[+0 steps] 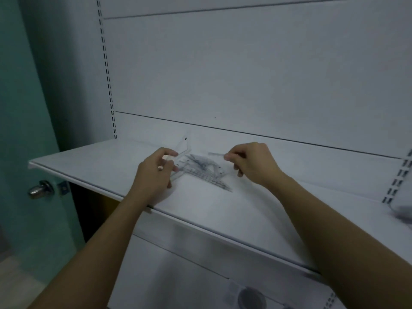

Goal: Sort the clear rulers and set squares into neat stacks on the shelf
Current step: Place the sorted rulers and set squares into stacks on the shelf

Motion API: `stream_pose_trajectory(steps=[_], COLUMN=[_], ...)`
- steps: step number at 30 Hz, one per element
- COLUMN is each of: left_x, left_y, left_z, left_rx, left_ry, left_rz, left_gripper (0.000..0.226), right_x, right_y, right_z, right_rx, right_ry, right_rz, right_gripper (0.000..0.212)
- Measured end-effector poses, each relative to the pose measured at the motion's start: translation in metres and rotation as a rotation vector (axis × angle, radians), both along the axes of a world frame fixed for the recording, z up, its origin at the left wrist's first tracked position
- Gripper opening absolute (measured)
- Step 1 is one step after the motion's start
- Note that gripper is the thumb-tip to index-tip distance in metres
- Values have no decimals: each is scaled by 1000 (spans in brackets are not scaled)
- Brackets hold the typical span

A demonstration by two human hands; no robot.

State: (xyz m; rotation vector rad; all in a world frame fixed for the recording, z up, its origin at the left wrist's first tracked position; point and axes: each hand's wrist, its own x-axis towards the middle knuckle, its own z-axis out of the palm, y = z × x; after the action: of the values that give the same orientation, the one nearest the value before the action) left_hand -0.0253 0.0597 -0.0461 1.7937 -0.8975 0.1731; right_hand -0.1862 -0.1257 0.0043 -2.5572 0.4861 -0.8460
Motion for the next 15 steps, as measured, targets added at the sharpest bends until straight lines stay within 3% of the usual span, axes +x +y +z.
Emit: stream_pose_trajectory(steps=[2, 6, 8, 10, 15], left_x=[-8, -26, -36, -47, -88], left_y=[-3, -20, -33, -47, -84], left_z=[3, 8, 10, 11, 25], left_rx=[54, 158, 185, 132, -9], left_ry=[-29, -31, -59, -61, 133], left_rz=[-80, -214, -233, -248, -381], left_gripper=[24, 32, 36, 32, 28], right_x=[-7, -32, -53, -77, -149], right_y=[-2, -14, -26, -38, -73], right_z=[8, 16, 16, 18, 25], right_rx=[138, 330, 410, 430, 528], right_ry=[-9, 212, 283, 244, 51], right_rz=[-25, 18, 77, 68, -113], right_gripper=[18, 17, 25, 27, 16])
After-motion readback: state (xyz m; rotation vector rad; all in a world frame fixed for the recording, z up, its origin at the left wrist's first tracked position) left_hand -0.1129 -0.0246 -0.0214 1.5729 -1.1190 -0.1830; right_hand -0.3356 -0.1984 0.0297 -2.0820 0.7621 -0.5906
